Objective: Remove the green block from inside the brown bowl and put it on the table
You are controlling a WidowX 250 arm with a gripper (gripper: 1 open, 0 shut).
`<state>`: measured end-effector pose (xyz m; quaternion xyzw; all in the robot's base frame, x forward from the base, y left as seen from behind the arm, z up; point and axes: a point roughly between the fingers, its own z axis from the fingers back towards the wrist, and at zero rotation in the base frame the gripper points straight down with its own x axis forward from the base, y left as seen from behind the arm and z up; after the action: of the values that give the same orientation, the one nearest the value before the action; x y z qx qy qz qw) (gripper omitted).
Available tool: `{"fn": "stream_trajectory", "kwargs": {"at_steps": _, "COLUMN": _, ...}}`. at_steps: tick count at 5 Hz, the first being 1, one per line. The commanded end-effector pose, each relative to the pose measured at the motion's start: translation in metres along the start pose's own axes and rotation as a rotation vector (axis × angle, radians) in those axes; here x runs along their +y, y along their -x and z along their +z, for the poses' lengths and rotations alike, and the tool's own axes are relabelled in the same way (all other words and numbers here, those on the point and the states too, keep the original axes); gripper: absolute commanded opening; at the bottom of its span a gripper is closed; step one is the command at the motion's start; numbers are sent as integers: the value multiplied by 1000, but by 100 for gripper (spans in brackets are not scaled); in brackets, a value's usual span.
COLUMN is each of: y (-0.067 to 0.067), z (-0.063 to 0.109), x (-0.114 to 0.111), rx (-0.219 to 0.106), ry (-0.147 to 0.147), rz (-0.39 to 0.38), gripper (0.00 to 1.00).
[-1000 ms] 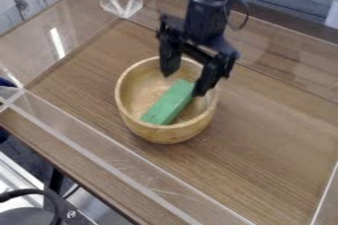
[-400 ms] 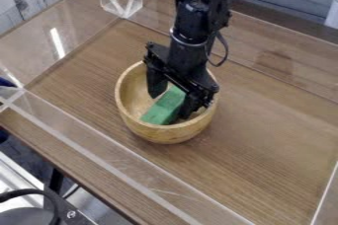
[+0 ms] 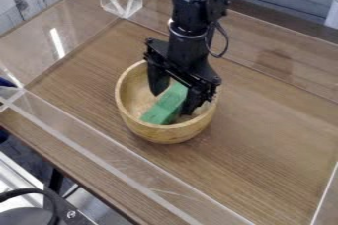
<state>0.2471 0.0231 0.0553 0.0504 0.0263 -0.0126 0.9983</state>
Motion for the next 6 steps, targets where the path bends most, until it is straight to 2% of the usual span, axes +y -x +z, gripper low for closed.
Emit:
{"fn": "stream_trajectory", "kwargs": {"at_steps": 1, "y": -9, "z": 10, "x": 4, "rx": -40, "ry": 25, "rz": 12, "gripper": 100}}
{"fn": "stream_trajectory", "kwargs": {"at_steps": 3, "y": -4, "z": 27, "x": 15, "rx": -40, "ry": 20, "rz": 44, "gripper": 100}}
{"fn": "stream_trajectory", "kwargs": {"at_steps": 4, "y": -1, "z": 24, "x": 15, "rx": 34, "ry": 43, "rz": 42, "gripper": 100}}
{"fn": "stream_trajectory", "kwargs": {"at_steps": 5, "y": 1, "z": 18, "x": 14, "rx": 87, "ry": 61, "rz": 35, "gripper": 100}}
{"fn": "stream_trajectory", "kwargs": {"at_steps": 6, "y": 2, "z": 10, "x": 18, "rx": 157, "ry": 35, "rz": 31, "gripper": 100}}
